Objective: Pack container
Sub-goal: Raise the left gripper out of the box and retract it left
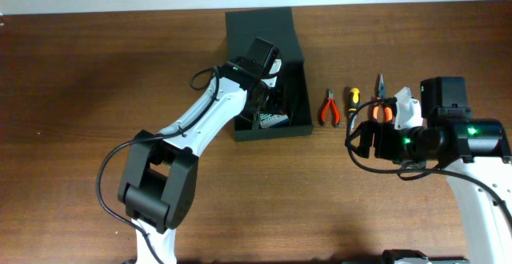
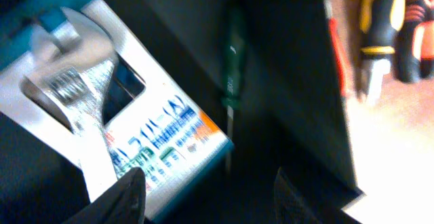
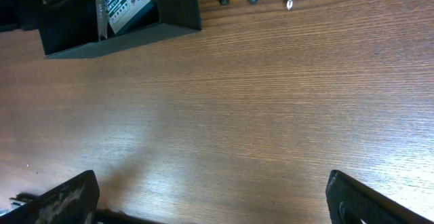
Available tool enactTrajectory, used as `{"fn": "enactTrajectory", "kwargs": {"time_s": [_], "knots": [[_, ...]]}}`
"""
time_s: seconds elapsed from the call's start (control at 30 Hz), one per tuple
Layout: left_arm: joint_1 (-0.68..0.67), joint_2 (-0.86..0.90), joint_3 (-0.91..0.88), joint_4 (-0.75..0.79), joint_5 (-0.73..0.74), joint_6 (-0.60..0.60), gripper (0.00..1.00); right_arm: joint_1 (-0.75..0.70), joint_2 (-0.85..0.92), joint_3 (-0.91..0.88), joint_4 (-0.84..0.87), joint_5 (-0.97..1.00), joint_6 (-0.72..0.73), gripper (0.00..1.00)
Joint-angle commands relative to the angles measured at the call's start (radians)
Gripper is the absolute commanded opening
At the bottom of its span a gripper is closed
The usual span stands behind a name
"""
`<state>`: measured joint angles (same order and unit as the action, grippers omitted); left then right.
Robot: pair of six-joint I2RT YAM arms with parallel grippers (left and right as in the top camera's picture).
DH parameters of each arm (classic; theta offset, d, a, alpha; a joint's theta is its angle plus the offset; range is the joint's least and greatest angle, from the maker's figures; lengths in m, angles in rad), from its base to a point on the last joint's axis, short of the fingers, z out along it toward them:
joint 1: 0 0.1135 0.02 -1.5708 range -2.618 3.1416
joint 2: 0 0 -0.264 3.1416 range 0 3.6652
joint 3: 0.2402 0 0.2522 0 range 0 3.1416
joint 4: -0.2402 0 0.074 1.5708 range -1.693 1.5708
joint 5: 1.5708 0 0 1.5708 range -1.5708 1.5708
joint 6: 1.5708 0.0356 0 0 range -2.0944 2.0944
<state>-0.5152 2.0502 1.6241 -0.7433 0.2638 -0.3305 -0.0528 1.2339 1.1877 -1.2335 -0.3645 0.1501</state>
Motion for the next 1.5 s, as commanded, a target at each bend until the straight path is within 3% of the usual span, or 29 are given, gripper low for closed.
{"fn": "enactTrajectory", "kwargs": {"time_s": [0.0, 0.23, 0.37, 0.53, 0.67, 0.73, 1.03, 1.27, 1.47], "knots": [[-0.008, 0.001, 0.095, -0.060, 0.085, 0.020, 0.51, -0.006, 0.002, 0.018, 0.000, 0.002, -0.002, 0.99], [-0.010, 0.001, 0.270, -0.272, -0.042, 0.060, 0.54, -0.007, 0.004, 0.018, 0.123, 0.029, -0.003, 0.99], [0.047, 0.001, 0.397, -0.426, -0.132, 0.064, 0.59, -0.007, 0.037, 0.018, 0.208, 0.193, -0.002, 0.99], [0.155, 0.001, 0.534, -0.585, -0.240, 0.100, 0.72, -0.007, 0.157, 0.018, 0.242, 0.352, -0.002, 0.99], [0.273, 0.001, 0.585, -0.657, -0.331, 0.101, 0.94, -0.014, 0.301, 0.023, 0.243, 0.353, -0.002, 1.00], [0.330, 0.001, 0.585, -0.668, -0.359, 0.101, 1.00, -0.025, 0.360, 0.032, 0.244, 0.316, -0.002, 0.98], [0.555, 0.001, 0.584, -0.658, -0.366, 0.100, 0.99, -0.184, 0.475, 0.219, 0.237, 0.197, 0.042, 0.96], [0.598, 0.001, 0.584, -0.657, -0.366, 0.100, 0.99, -0.223, 0.487, 0.256, 0.253, 0.215, -0.085, 0.93], [0.597, 0.001, 0.584, -0.657, -0.366, 0.100, 0.99, -0.224, 0.572, 0.256, 0.298, 0.290, -0.094, 0.92]]}}
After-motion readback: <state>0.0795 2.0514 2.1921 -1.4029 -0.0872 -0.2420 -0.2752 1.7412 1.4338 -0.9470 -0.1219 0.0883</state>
